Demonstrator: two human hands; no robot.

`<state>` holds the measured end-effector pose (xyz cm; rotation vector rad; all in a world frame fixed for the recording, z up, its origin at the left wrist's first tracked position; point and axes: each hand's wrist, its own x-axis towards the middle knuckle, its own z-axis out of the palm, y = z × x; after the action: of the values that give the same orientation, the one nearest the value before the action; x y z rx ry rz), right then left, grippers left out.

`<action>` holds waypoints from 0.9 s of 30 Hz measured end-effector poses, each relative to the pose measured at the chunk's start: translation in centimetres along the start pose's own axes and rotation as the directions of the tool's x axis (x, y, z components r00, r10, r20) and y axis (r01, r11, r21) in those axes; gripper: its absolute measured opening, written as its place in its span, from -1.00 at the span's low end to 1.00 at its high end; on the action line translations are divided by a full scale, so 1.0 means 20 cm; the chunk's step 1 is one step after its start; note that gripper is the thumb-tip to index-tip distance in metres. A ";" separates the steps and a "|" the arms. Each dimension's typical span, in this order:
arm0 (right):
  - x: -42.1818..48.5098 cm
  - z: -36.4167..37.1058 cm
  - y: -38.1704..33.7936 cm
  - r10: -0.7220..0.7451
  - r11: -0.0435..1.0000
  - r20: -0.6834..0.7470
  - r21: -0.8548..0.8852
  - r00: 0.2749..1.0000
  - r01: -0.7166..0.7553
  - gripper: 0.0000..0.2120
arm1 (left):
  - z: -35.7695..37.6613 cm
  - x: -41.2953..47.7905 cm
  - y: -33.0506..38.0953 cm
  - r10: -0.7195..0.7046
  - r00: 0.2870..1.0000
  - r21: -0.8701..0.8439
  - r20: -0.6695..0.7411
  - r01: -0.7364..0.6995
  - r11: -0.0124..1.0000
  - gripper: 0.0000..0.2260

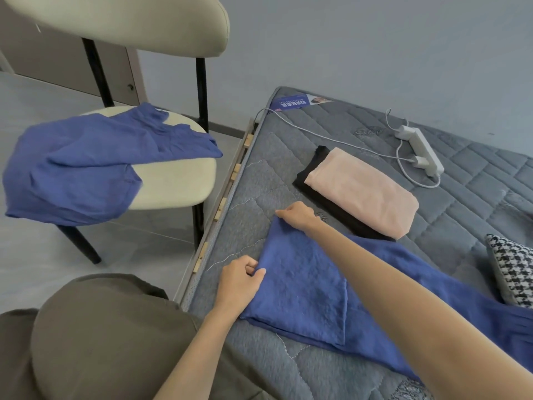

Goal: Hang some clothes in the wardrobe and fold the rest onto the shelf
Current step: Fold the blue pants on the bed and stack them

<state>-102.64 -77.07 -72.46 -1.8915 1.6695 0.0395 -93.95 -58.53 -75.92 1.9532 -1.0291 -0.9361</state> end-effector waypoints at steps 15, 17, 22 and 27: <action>0.00 -0.10 0.00 -0.267 0.953 0.220 -0.083 0.938 0.290 -0.65 | -0.05 0.00 0.00 -0.127 0.982 -0.023 0.138 0.132 0.991 -0.74; 0.01 -0.14 0.01 -0.240 0.949 0.314 -0.123 0.918 0.290 -0.65 | -0.07 -0.01 0.00 -0.154 0.964 0.035 0.215 0.150 0.988 -0.66; 0.02 -0.14 0.03 -0.232 0.938 0.332 -0.171 0.914 0.300 -0.65 | -0.09 -0.02 -0.01 -0.217 0.914 0.118 0.343 0.187 0.975 -0.56; 0.02 -0.14 -0.01 -0.303 0.919 0.220 -0.187 0.927 0.346 -0.88 | -0.13 -0.04 0.00 -0.272 0.881 -0.095 0.387 0.332 0.938 -0.80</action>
<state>-103.35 -78.75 -70.25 -2.2380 1.2496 0.2725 -92.03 -57.18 -74.48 1.8741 -0.8228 -1.5613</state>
